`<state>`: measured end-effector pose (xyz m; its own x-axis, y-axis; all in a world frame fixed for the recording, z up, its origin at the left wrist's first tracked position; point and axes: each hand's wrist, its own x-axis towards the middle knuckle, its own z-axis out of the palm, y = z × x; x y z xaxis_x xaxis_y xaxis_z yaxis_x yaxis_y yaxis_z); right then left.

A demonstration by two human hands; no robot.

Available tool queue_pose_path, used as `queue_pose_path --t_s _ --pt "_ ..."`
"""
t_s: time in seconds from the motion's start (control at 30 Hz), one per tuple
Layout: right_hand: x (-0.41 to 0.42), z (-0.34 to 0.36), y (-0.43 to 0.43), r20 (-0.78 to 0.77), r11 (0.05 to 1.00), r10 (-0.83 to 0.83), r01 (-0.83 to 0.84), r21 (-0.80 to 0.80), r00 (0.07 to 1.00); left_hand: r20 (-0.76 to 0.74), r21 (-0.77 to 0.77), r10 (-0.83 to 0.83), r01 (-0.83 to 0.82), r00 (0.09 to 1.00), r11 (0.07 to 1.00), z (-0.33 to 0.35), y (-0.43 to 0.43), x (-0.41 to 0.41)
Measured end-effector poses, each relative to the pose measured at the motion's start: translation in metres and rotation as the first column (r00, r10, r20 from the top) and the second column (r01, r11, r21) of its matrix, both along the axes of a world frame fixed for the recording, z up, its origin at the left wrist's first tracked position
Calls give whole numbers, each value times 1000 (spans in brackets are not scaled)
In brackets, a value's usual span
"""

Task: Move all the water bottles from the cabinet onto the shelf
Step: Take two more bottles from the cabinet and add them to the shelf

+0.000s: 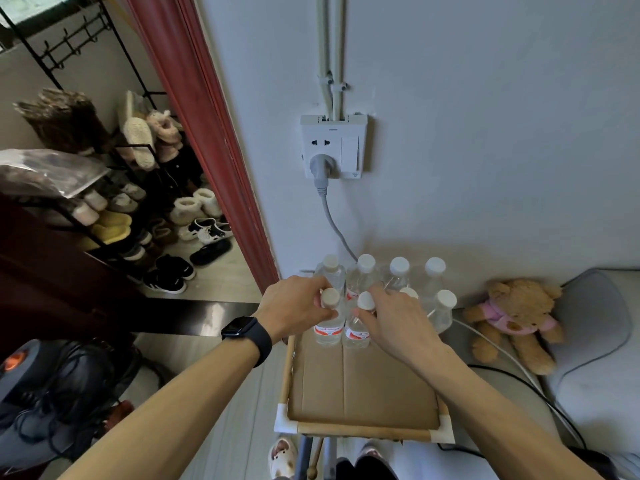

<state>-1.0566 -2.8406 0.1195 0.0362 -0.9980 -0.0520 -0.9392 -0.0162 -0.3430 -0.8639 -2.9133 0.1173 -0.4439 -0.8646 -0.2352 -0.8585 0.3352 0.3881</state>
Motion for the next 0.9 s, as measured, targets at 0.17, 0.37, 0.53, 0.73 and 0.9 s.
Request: queue_pose_path --t_s 0.17,0.37,0.53,0.73,0.9 --pt "-2 1 -1 -7 1000 -1 1 -5 1000 -19 4 -8 8 1000 1000 0 0 0" --pt "7 1 1 -59 999 -41 42 14 997 -5 -31 -27 26 1000 999 2 1 4" --pt "8 5 2 -109 998 -64 66 11 992 -1 -9 -50 50 999 999 2 2 -1" --pt "-1 11 2 -114 992 -69 79 93 991 95 -85 -126 134 988 987 7 2 -1" --pt "-7 16 3 -121 997 -49 57 61 991 90 -135 -152 163 984 977 14 1 3"
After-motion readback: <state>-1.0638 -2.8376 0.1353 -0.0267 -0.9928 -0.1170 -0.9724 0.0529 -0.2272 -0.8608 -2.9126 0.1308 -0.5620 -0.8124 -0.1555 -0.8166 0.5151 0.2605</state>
